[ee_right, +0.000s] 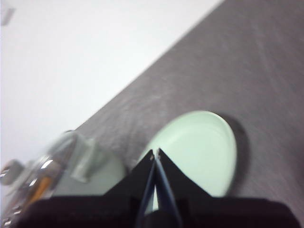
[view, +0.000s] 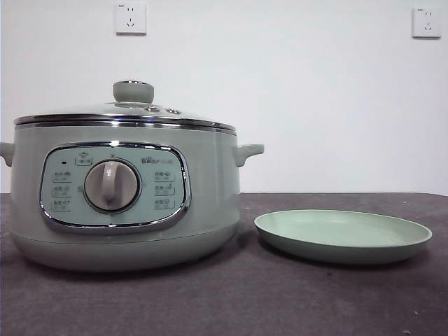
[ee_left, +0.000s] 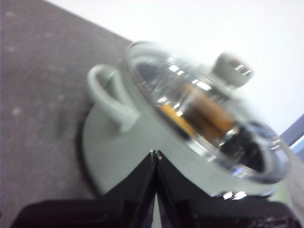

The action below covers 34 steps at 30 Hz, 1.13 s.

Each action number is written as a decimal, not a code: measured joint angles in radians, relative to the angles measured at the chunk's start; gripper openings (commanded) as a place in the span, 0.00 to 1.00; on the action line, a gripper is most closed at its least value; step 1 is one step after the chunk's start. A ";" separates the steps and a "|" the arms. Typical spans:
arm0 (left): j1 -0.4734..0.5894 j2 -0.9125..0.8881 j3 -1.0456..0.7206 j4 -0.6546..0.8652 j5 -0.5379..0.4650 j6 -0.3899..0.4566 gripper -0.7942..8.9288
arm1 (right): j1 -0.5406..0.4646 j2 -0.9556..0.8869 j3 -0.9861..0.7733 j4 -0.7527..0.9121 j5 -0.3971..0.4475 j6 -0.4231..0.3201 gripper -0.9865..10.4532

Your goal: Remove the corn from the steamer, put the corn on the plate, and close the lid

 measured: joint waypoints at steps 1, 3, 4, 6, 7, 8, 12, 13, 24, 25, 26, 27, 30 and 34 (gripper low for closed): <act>0.000 0.003 0.028 -0.015 0.004 0.000 0.07 | 0.000 0.016 0.033 -0.016 -0.002 -0.018 0.08; 0.000 0.018 0.085 -0.047 0.008 0.004 0.07 | 0.000 0.054 0.097 -0.050 -0.002 -0.061 0.08; 0.000 0.029 0.108 -0.058 0.014 0.011 0.07 | 0.000 0.079 0.132 -0.068 -0.002 -0.088 0.08; 0.000 0.060 0.156 -0.074 0.031 0.034 0.07 | 0.000 0.128 0.204 -0.108 -0.002 -0.147 0.08; 0.000 0.080 0.183 -0.080 0.039 0.048 0.07 | 0.000 0.159 0.247 -0.129 -0.002 -0.182 0.08; 0.000 0.100 0.208 -0.087 0.047 0.063 0.07 | 0.000 0.186 0.284 -0.147 -0.002 -0.212 0.08; 0.000 0.211 0.333 -0.124 0.085 0.143 0.07 | 0.000 0.319 0.450 -0.234 -0.002 -0.346 0.08; 0.000 0.244 0.369 -0.142 0.097 0.167 0.07 | 0.000 0.354 0.491 -0.259 -0.003 -0.379 0.08; 0.000 0.573 0.718 -0.359 0.188 0.409 0.09 | 0.013 0.659 0.818 -0.447 -0.298 -0.623 0.09; 0.000 0.599 0.747 -0.375 0.190 0.422 0.13 | 0.013 0.687 0.835 -0.462 -0.355 -0.649 0.09; 0.000 0.616 0.765 -0.384 0.196 0.433 0.19 | 0.013 0.706 0.845 -0.474 -0.395 -0.671 0.12; 0.000 0.631 0.782 -0.389 0.201 0.439 0.26 | 0.013 0.724 0.851 -0.484 -0.418 -0.686 0.17; 0.000 0.673 0.823 -0.391 0.206 0.451 0.46 | 0.014 0.778 0.854 -0.492 -0.439 -0.716 0.37; -0.006 0.724 0.851 -0.391 0.208 0.455 0.47 | 0.017 0.828 0.854 -0.492 -0.438 -0.717 0.45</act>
